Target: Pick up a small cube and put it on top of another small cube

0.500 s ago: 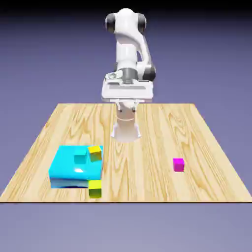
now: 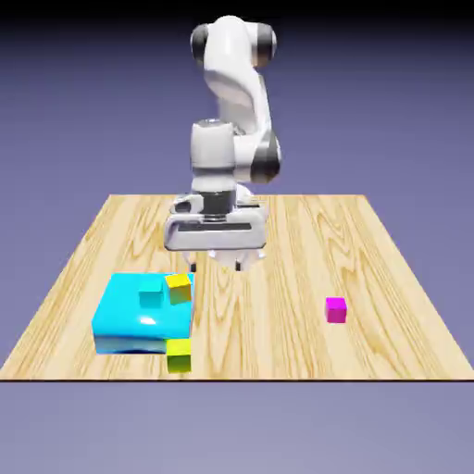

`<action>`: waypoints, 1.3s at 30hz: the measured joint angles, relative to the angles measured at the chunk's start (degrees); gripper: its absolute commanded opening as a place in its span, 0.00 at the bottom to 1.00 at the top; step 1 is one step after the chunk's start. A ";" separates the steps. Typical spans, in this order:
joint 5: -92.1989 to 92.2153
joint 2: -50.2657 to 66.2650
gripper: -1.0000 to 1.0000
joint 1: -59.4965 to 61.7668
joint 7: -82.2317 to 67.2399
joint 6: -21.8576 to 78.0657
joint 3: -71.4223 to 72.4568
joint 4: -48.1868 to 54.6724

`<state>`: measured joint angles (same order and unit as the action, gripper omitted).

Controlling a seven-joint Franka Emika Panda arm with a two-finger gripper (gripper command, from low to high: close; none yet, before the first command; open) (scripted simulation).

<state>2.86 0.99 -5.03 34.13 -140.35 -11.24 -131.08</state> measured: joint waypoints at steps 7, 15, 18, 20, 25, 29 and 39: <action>1.23 14.54 0.50 -2.11 -3.60 14.54 -4.85 12.92; 2.64 31.15 0.50 -4.34 -7.71 31.15 -10.40 27.70; 3.17 37.38 0.50 -5.17 -9.25 37.38 -12.48 33.24; 3.53 41.53 0.50 -5.73 -10.27 41.53 -13.87 36.93; 4.23 47.05 0.50 -6.45 -11.60 44.08 -15.34 39.35; 4.96 48.33 0.00 -6.59 -11.82 37.60 -14.77 34.00; 4.49 35.36 0.00 -1.04 -4.76 51.75 -17.24 35.00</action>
<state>7.35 36.35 -6.07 29.37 -88.61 -28.47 -96.08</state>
